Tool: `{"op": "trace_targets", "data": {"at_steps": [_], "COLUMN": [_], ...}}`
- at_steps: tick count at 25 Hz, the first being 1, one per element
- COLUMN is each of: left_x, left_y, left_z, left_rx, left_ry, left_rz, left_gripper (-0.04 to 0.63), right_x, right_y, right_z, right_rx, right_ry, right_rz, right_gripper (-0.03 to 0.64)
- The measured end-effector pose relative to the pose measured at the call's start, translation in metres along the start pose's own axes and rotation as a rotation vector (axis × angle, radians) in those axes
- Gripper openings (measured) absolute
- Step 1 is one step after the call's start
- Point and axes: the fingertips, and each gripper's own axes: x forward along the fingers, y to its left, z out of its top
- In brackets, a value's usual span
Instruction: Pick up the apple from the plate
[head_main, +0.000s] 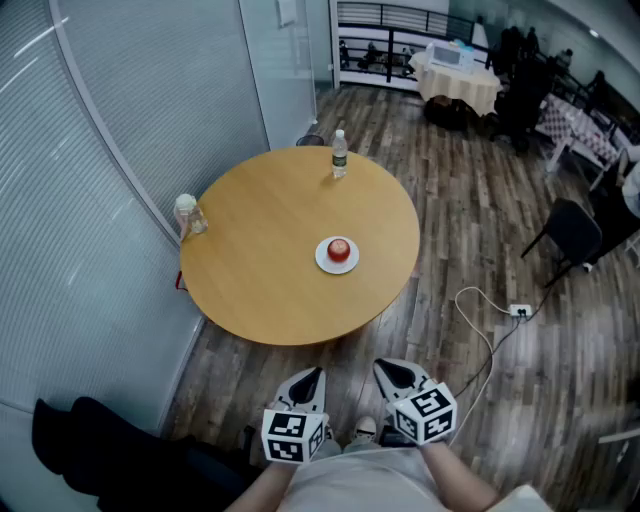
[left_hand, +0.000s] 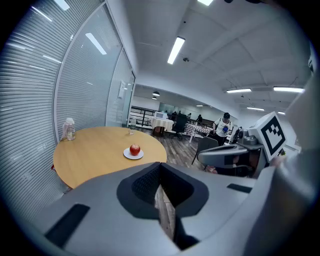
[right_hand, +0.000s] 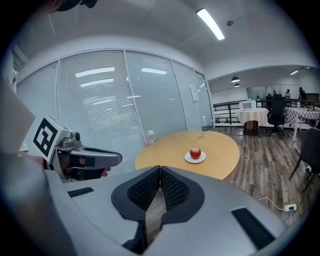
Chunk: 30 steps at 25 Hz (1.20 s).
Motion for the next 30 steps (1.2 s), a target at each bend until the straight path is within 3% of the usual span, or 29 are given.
{"op": "trace_targets", "data": {"at_steps": [10,19,24,30], "left_x": [0.004,0.016,0.025,0.036], "left_y": [0.001,-0.010,-0.021,-0.012], "left_z": [0.000,0.005,0.002,0.012], "left_rx": [0.005,0.016,-0.027,-0.020], "left_ry": [0.002,0.001,-0.008,-0.033], "left_rz": [0.004,0.017,0.040,0.070], "left_gripper": [0.003,0.003,0.003,0.003], "right_x": [0.002,-0.005,-0.013,-0.002], "right_y": [-0.002,-0.028,-0.043,-0.056], "right_z": [0.000,0.004,0.001,-0.004], "right_rx": [-0.011,0.043,0.019,0.026], "right_ry": [0.003,-0.027,-0.016,0.002], "right_rz": [0.005,-0.015,0.006,0.016], "right_gripper": [0.031,0.032,0.032,0.032]}}
